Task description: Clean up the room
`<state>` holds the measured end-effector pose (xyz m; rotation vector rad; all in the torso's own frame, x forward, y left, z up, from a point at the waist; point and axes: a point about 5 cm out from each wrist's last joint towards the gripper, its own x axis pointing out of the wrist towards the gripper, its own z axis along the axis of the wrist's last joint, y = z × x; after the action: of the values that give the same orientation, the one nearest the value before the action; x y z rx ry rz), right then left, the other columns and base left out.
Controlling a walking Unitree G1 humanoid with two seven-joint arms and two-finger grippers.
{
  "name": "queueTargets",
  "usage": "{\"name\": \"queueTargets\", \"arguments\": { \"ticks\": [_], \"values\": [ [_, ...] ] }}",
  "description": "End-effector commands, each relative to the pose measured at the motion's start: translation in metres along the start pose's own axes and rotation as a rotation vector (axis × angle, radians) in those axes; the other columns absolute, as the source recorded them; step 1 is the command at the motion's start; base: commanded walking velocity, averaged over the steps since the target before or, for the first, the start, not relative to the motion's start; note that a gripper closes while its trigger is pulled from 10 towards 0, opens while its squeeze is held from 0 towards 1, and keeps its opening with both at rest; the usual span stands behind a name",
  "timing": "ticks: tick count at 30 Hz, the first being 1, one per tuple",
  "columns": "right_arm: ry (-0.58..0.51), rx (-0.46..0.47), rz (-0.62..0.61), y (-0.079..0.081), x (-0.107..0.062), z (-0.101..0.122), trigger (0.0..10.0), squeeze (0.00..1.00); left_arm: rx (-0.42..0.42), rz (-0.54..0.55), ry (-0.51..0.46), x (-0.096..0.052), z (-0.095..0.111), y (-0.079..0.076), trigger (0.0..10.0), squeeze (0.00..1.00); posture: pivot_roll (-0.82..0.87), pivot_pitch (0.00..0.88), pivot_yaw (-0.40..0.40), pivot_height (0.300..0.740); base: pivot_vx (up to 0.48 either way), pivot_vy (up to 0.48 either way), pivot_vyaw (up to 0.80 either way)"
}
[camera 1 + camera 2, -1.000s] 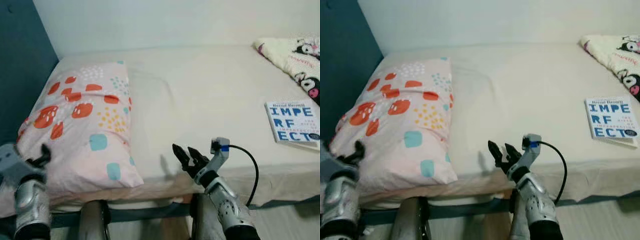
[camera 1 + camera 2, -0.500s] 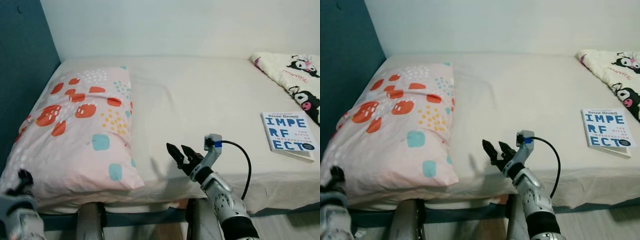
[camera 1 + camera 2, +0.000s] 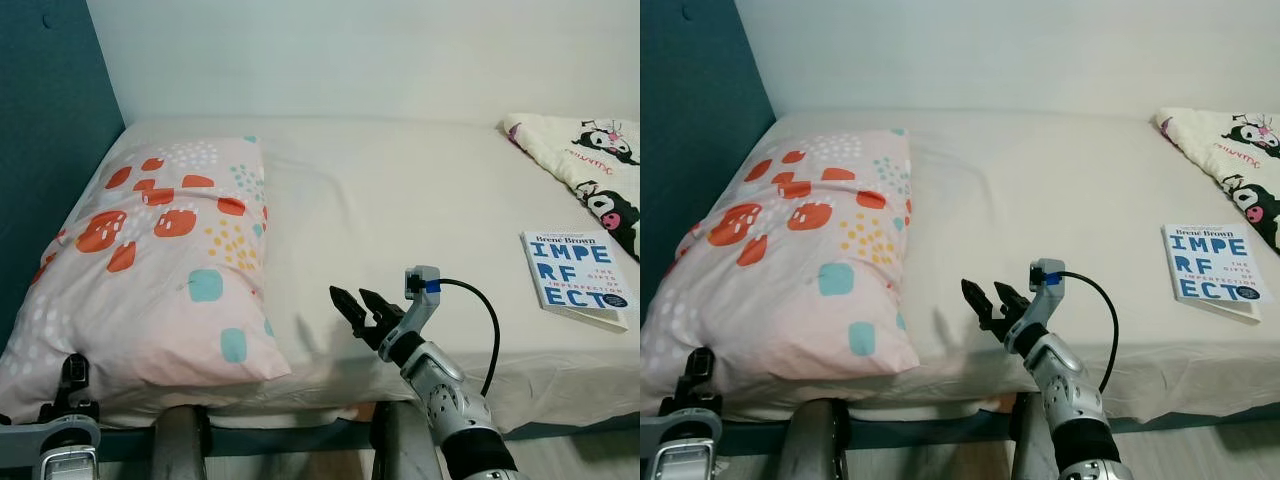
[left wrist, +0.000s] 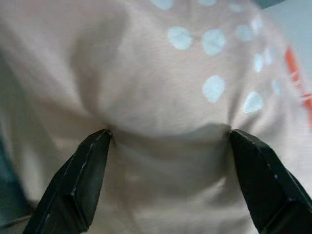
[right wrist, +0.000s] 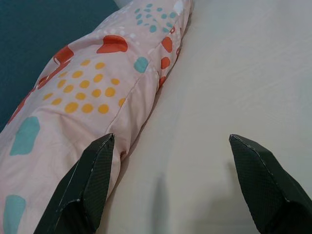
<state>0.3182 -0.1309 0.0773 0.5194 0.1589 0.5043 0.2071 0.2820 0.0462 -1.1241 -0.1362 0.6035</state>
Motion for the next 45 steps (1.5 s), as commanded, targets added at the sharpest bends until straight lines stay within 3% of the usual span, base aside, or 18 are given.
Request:
{"name": "queueTargets", "arguments": {
  "ticks": [1,7,15,21,22,23,25,26,27,30,38,42,43,45],
  "values": [
    [0.008,-0.002,-0.006,-0.003,-0.003,-0.004,10.0,0.00,-0.072,-0.016,0.015,0.002,-0.014,-0.005,10.0,0.00,0.09,0.073,-0.114,0.445,0.000,0.000,0.00],
    [0.014,-0.007,-0.001,-0.002,-0.003,-0.003,10.0,0.00,-0.098,-0.040,0.023,0.011,-0.026,-0.015,10.0,0.00,0.08,0.074,-0.122,0.445,0.000,0.000,0.00],
    [0.009,-0.011,-0.013,-0.006,-0.008,-0.001,10.0,0.00,-0.093,-0.045,0.050,0.012,-0.033,-0.014,10.0,0.00,0.08,0.075,-0.117,0.445,0.000,0.000,0.00],
    [0.006,-0.010,-0.013,-0.005,-0.007,-0.002,10.0,0.00,-0.089,-0.101,0.053,0.025,-0.035,-0.027,10.0,0.00,0.08,0.073,-0.116,0.445,0.000,0.000,0.00],
    [0.005,-0.010,-0.012,-0.004,-0.007,-0.002,10.0,0.00,-0.084,-0.126,0.058,0.030,-0.035,-0.033,1.6,0.00,0.07,0.072,-0.117,0.445,0.000,0.000,0.00],
    [0.005,-0.010,-0.011,-0.004,-0.006,-0.002,10.0,0.00,-0.086,-0.147,0.063,0.035,-0.036,-0.039,0.0,0.00,0.07,0.072,-0.117,0.445,0.000,0.000,0.00],
    [0.005,-0.010,-0.011,-0.004,-0.006,-0.002,10.0,0.00,-0.087,-0.158,0.066,0.038,-0.036,-0.043,0.0,0.00,0.07,0.072,-0.117,0.445,0.000,0.000,0.00],
    [0.004,-0.011,-0.008,-0.003,-0.005,-0.002,10.0,0.00,-0.086,-0.202,0.074,0.047,-0.039,-0.057,0.0,0.00,0.07,0.070,-0.115,0.445,0.000,0.000,0.00],
    [0.004,-0.011,-0.008,-0.003,-0.005,-0.002,10.0,0.00,-0.086,-0.202,0.074,0.047,-0.039,-0.057,0.0,0.00,0.07,0.070,-0.115,0.445,0.000,0.000,0.00],
    [-0.007,-0.014,-0.012,-0.003,-0.006,0.001,10.0,0.00,-0.089,-0.260,0.085,0.058,-0.043,-0.079,0.0,0.00,0.05,0.072,-0.108,0.445,0.000,0.000,0.00],
    [-0.015,-0.015,-0.027,-0.006,-0.011,0.001,10.0,0.00,-0.070,-0.279,0.075,0.068,-0.040,-0.088,0.0,0.00,0.04,0.079,-0.102,0.445,0.000,0.000,0.00],
    [-0.016,-0.012,-0.032,-0.006,-0.012,-0.001,10.0,0.00,-0.003,-0.267,0.034,0.075,-0.030,-0.088,0.0,0.00,0.04,0.087,-0.100,0.445,0.000,0.000,0.00],
    [-0.017,-0.011,-0.032,-0.005,-0.013,-0.001,10.0,0.00,0.067,-0.245,-0.003,0.078,-0.023,-0.086,0.0,0.00,0.04,0.090,-0.100,0.445,0.000,0.000,0.00],
    [-0.017,-0.010,-0.033,-0.005,-0.013,-0.001,10.0,0.00,0.102,-0.236,-0.020,0.080,-0.020,-0.085,0.0,0.00,0.04,0.090,-0.100,0.445,0.000,0.000,0.00]
  ]
}}
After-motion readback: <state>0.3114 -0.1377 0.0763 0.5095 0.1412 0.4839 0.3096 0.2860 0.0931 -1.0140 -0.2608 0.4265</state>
